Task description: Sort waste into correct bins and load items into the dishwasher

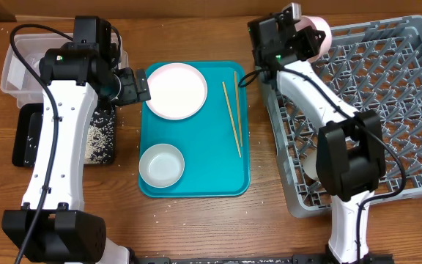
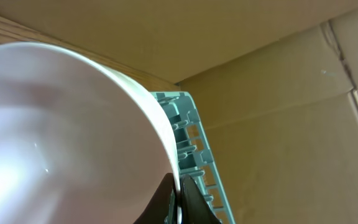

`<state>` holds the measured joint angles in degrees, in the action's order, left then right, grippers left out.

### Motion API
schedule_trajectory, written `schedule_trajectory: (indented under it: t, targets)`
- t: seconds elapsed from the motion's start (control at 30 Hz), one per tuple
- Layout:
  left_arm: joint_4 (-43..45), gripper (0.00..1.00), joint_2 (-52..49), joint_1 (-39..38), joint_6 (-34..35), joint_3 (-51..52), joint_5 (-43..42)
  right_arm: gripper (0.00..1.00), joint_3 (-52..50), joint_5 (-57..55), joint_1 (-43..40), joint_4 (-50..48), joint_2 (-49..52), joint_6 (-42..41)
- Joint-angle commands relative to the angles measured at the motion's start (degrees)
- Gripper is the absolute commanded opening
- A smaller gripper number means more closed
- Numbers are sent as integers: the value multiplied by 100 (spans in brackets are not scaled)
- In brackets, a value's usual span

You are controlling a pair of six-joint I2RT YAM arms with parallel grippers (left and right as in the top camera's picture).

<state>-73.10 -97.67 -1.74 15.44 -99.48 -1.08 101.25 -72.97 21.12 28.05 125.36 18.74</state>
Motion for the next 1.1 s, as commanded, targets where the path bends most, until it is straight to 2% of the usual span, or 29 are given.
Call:
schedule_trajectory:
  t: [0.0, 0.27, 0.33, 0.4, 0.47, 0.7, 0.87, 1.07]
  targets:
    - [4, 100, 28, 11, -66, -103, -39, 4, -4, 105, 262, 87, 197, 94]
    - [4, 100, 28, 13, -66, -103, -39, 4, -4, 282, 391, 531, 197, -321]
    - [4, 100, 28, 13, -66, -101, -39, 8, -4, 282, 391, 627, 197, -358]
    - [4, 100, 28, 13, -68, -101, -39, 32, -4, 273, 393, 697, 197, -358]
    - [4, 100, 28, 13, -66, -101, -39, 41, -2, 271, 426, 748, 197, -356]
    - [4, 100, 28, 13, -66, -101, -39, 64, -2, 275, 776, 743, 138, -356]
    - [4, 100, 28, 11, -66, -103, -39, 86, 7, 278, 935, 743, -74, -356]
    - [4, 100, 28, 11, -66, -101, -39, 100, 7, 669, 1172, 1054, -599, -540]
